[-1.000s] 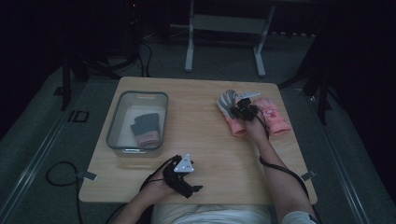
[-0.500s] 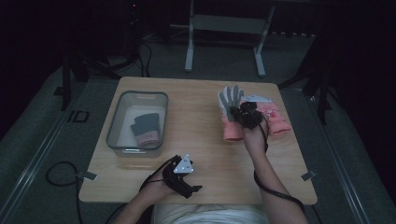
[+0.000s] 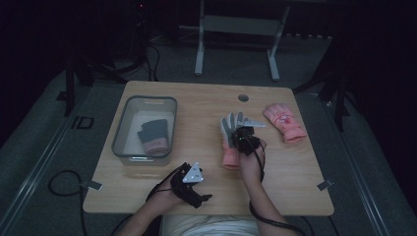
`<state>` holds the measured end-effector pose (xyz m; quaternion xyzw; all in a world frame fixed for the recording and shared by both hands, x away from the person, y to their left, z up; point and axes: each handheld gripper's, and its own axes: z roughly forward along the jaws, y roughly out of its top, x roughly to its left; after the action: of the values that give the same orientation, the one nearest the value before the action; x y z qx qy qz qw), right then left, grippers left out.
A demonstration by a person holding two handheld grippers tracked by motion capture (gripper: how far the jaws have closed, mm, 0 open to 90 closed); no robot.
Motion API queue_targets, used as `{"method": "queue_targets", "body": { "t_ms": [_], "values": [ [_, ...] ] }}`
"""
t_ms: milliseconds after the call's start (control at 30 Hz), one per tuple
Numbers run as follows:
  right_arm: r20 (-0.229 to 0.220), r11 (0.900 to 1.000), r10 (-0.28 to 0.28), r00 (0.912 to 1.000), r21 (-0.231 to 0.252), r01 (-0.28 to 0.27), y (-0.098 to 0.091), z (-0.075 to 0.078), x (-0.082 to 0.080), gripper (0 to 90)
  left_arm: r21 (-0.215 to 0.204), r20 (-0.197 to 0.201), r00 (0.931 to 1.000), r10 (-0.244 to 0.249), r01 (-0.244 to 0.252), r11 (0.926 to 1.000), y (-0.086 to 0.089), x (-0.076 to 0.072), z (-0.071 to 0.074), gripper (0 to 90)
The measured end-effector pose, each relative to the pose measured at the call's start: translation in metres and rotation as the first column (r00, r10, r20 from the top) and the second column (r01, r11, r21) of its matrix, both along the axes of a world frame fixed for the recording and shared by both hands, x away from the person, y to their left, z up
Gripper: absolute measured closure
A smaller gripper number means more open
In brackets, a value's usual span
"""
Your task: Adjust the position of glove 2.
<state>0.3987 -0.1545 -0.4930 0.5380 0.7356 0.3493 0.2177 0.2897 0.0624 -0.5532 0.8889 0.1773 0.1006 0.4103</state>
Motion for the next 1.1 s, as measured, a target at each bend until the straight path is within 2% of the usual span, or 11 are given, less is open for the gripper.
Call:
{"method": "queue_targets", "body": {
  "t_ms": [100,133,233,333,433,467,600,767,833,967,1100],
  "values": [
    [-0.011,0.9999,0.007,0.9999,-0.009,-0.008,0.007,-0.005,0.003,88.4,0.003,0.015,0.9999,0.002,-0.002,1.0,0.001,0.0,0.001,4.7],
    [-0.026,1.0,0.002,0.9997,0.002,-0.002,0.013,-0.009,0.008,88.4,-0.008,0.015,0.9998,0.01,-0.009,0.9999,0.002,0.0,0.001,4.6],
    [-0.032,1.0,-0.001,0.9995,0.006,0.002,0.018,-0.011,0.012,88.3,-0.017,0.01,0.9998,0.017,-0.017,0.9997,0.003,0.001,0.001,4.6],
    [-0.036,0.9999,-0.01,0.9993,0.008,0.01,0.029,-0.016,0.02,88.2,-0.004,0.01,0.9999,0.01,-0.01,0.9999,0.003,0.0,0.0,4.6],
    [-0.048,0.9999,-0.015,0.9987,-0.007,0.015,0.034,-0.021,0.025,88.1,-0.001,0.013,0.9999,0.009,-0.009,1.0,0.002,0.0,-0.001,4.6],
    [-0.071,0.9996,-0.02,0.9973,-0.023,0.019,0.037,-0.028,0.029,88.1,-0.001,0.011,0.9999,0.008,-0.008,1.0,0.002,0.0,-0.001,4.6],
    [-0.073,0.9989,-0.012,0.9973,-0.047,0.008,0.039,-0.038,0.031,86.9,-0.007,0.006,1.0,0.006,-0.006,1.0,0.003,0.0,-0.001,4.6],
    [-0.076,0.999,-0.004,0.9971,-0.044,0.001,0.04,-0.037,0.032,83.7,-0.008,0.006,1.0,0.007,-0.007,0.9999,0.003,0.0,-0.001,4.6],
    [-0.05,0.9989,0.038,0.998,-0.026,-0.039,0.039,-0.028,0.027,73.5,-0.01,0.004,1.0,0.006,-0.006,0.9999,0.003,0.0,-0.001,4.6],
    [0.0,0.9947,0.103,0.9947,0.01,-0.103,0.026,-0.011,0.019,67.1,-0.01,-0.001,1.0,0.002,-0.002,0.9999,0.003,0.0,-0.001,4.6],
    [0.067,0.9908,0.134,0.9887,0.009,-0.135,-0.002,0.005,0.014,64.0,-0.009,-0.002,1.0,0.002,-0.002,1.0,0.003,0.0,-0.001,4.6]
  ]
}}
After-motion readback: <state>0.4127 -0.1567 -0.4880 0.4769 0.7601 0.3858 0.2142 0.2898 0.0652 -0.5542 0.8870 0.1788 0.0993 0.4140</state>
